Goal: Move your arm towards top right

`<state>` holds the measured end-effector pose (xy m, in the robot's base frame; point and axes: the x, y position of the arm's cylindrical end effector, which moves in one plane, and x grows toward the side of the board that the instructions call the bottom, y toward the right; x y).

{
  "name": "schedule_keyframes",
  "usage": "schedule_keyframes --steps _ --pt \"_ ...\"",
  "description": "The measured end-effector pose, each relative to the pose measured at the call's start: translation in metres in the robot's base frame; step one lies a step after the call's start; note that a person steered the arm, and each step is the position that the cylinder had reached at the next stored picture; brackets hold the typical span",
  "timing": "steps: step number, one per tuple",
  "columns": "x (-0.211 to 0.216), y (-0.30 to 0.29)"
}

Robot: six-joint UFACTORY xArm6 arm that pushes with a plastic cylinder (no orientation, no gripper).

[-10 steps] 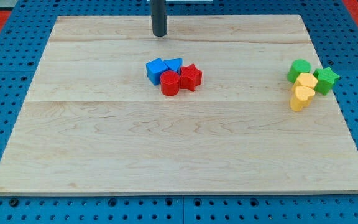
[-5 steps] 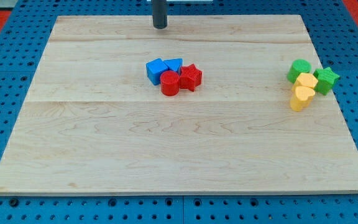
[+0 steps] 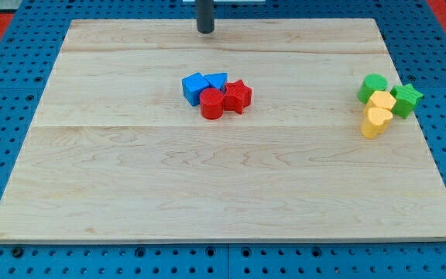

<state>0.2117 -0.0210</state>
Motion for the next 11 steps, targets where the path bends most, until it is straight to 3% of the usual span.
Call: schedule_keyframes --steps 3,4,5,7,8,10,11 --pt "0.027 0.039" --pt "0.030 0.092" --pt "0.030 0.100" --pt "0.092 0.130" --pt "0.096 0.130" --pt "0.174 0.132" --pt "0.172 0.127"
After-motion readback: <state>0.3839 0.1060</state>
